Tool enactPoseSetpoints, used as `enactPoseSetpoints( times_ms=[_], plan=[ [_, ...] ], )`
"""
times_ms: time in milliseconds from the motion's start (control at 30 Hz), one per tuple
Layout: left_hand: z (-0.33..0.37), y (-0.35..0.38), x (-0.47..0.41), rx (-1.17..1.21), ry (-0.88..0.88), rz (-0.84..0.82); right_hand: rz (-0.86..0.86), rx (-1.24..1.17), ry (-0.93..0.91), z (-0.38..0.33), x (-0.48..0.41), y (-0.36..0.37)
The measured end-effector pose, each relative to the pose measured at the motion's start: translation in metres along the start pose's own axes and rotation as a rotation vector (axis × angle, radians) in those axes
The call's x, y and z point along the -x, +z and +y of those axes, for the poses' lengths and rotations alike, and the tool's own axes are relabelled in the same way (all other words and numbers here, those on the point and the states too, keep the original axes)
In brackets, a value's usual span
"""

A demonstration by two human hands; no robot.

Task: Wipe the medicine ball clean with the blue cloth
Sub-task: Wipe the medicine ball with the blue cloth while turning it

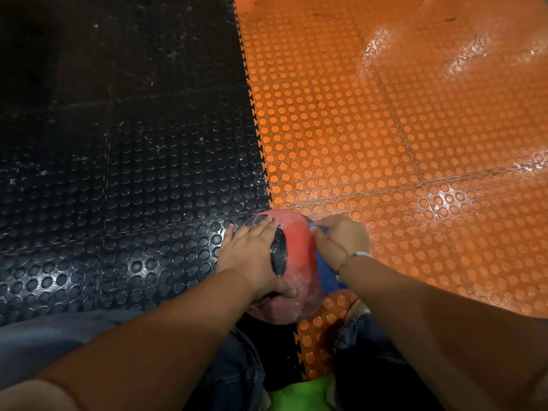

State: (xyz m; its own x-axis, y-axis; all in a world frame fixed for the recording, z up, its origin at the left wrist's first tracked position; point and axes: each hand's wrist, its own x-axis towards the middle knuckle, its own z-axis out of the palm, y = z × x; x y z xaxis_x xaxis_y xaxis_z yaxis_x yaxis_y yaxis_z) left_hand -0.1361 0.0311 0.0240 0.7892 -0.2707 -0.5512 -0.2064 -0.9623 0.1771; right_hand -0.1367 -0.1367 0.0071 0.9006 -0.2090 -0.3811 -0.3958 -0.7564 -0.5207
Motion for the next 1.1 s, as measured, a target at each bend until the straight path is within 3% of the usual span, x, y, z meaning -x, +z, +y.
enactPoseSetpoints(
  times_ms=[133, 167, 267, 333, 500, 633, 700, 900, 967, 1067, 1100],
  plan=[
    [-0.005, -0.004, -0.007, 0.013, -0.049, -0.001, -0.067, 0.134, -0.377, -0.024, 0.016, 0.011],
    [-0.007, -0.005, -0.008, 0.016, -0.059, -0.011, -0.072, 0.129, -0.357, -0.02, 0.014, 0.011],
    [-0.009, -0.006, -0.009, 0.015, -0.072, -0.027, -0.038, -0.095, -0.023, 0.001, -0.002, -0.002],
    [-0.01, -0.006, -0.01, 0.017, -0.08, -0.029, -0.03, -0.088, 0.047, 0.002, -0.005, -0.002],
    [-0.011, -0.009, -0.015, -0.003, -0.12, -0.029, -0.086, 0.118, -0.37, -0.019, 0.011, 0.01],
    [-0.004, -0.008, -0.011, -0.039, -0.11, -0.03, -0.03, -0.122, -0.13, 0.002, -0.001, 0.001],
    [-0.002, -0.006, -0.011, -0.035, -0.108, -0.022, -0.002, -0.128, -0.035, 0.0, -0.003, 0.003],
    [-0.006, -0.009, -0.014, -0.044, -0.099, -0.042, -0.058, 0.131, -0.414, -0.015, 0.02, 0.006],
    [-0.006, -0.009, -0.014, -0.042, -0.095, -0.048, -0.026, 0.092, -0.352, -0.002, 0.017, 0.005],
    [-0.002, -0.009, -0.016, -0.025, -0.086, -0.04, 0.056, -0.053, -0.055, 0.006, 0.006, 0.002],
    [-0.001, -0.009, -0.018, -0.026, -0.088, -0.036, 0.056, -0.038, -0.047, 0.001, 0.005, 0.003]
  ],
)
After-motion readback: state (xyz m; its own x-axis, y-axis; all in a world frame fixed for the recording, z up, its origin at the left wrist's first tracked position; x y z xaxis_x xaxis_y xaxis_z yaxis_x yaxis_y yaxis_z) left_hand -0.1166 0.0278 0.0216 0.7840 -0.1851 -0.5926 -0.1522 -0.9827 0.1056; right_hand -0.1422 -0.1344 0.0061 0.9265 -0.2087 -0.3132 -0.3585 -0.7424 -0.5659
